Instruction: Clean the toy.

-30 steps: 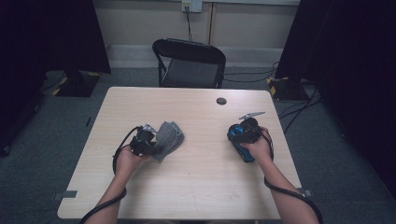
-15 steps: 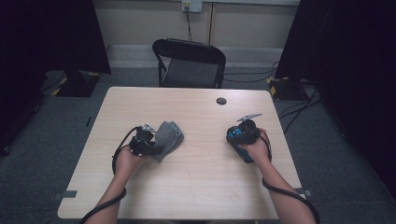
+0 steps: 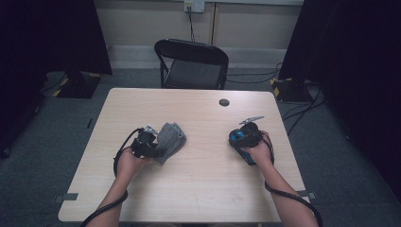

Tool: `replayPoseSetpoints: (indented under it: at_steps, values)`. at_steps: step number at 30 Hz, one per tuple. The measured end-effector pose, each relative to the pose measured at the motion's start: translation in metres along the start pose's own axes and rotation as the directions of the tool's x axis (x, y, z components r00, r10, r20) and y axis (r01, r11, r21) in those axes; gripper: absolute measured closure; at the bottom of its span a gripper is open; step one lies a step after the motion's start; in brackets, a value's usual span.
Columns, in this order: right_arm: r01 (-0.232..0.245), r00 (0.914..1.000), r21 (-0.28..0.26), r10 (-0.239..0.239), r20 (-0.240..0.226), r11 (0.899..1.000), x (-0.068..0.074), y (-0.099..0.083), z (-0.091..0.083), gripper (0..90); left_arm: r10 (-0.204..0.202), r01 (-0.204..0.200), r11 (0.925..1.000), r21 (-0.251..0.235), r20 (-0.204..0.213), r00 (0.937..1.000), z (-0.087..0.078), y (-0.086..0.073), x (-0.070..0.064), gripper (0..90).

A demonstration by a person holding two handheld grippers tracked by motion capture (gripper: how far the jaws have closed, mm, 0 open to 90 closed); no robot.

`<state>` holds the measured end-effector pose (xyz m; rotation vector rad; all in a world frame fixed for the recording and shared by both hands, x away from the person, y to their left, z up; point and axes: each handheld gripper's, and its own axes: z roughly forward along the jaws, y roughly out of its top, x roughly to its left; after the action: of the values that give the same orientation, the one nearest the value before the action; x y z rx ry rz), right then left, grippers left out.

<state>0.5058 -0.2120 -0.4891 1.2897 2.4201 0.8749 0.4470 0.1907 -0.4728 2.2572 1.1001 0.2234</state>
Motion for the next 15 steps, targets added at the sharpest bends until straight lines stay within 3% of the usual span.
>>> replayPoseSetpoints:
  at_steps: [15]
  values:
    - [0.019,0.9997,-0.005,-0.019,-0.015,1.000,-0.0019,-0.0021,0.0010,23.4,0.001,-0.001,0.9999,-0.017,0.003,1.0000,0.0011,0.0015,-0.0030,37.5]
